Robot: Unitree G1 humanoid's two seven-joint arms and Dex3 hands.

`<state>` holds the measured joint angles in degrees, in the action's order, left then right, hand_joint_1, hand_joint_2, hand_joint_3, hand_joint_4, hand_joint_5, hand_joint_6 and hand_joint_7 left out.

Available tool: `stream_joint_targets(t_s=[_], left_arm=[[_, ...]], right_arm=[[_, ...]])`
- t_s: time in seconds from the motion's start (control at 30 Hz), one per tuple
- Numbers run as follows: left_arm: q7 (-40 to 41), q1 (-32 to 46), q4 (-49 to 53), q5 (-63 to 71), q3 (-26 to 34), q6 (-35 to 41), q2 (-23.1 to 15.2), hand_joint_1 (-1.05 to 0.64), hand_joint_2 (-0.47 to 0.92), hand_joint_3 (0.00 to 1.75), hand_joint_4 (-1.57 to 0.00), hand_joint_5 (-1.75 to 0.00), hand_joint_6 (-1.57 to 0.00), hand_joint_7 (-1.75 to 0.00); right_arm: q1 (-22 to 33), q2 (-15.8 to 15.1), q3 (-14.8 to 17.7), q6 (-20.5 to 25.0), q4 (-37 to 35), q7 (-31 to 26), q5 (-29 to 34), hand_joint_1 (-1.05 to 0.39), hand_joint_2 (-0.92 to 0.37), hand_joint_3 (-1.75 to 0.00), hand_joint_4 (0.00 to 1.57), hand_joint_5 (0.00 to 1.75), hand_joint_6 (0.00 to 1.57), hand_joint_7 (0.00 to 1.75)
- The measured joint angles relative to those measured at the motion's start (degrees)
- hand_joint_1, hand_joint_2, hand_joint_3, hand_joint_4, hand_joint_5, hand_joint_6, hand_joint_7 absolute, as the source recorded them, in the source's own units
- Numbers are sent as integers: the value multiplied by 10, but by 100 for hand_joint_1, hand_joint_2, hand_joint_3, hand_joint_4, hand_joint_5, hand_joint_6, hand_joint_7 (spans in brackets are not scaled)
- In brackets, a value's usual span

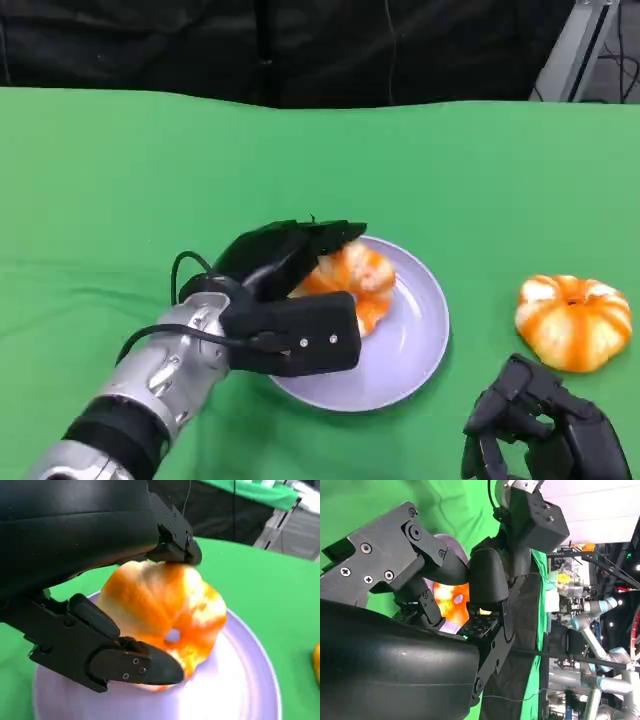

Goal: Grasp the bread from the table and place it into the plate.

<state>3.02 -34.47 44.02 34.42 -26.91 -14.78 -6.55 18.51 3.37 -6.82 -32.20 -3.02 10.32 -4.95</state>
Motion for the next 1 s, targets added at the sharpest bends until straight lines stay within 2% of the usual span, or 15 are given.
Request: stream_joint_targets(t_s=[0.27,0.6,0.83,1.0], left_arm=[[0,5,-1,6,-7,0,-11,-105,92,61,0,0,-6,0],[1,26,-31,2,1,-12,-27,-103,92,62,0,0,-12,-2],[15,84,-119,-59,66,-83,-49,-103,92,67,0,0,-12,-1],[15,114,-158,-95,101,-119,-61,-98,92,63,0,0,-17,-3]], right_arm=[[-1,0,-1,0,0,2,0,-17,-51,-127,83,175,74,158],[-1,0,0,0,0,4,0,-16,-51,-126,84,175,74,158],[-2,0,2,1,-1,4,0,-16,-52,-125,83,175,75,157],[-6,-1,6,0,-7,7,0,-16,-52,-125,83,175,75,157]])
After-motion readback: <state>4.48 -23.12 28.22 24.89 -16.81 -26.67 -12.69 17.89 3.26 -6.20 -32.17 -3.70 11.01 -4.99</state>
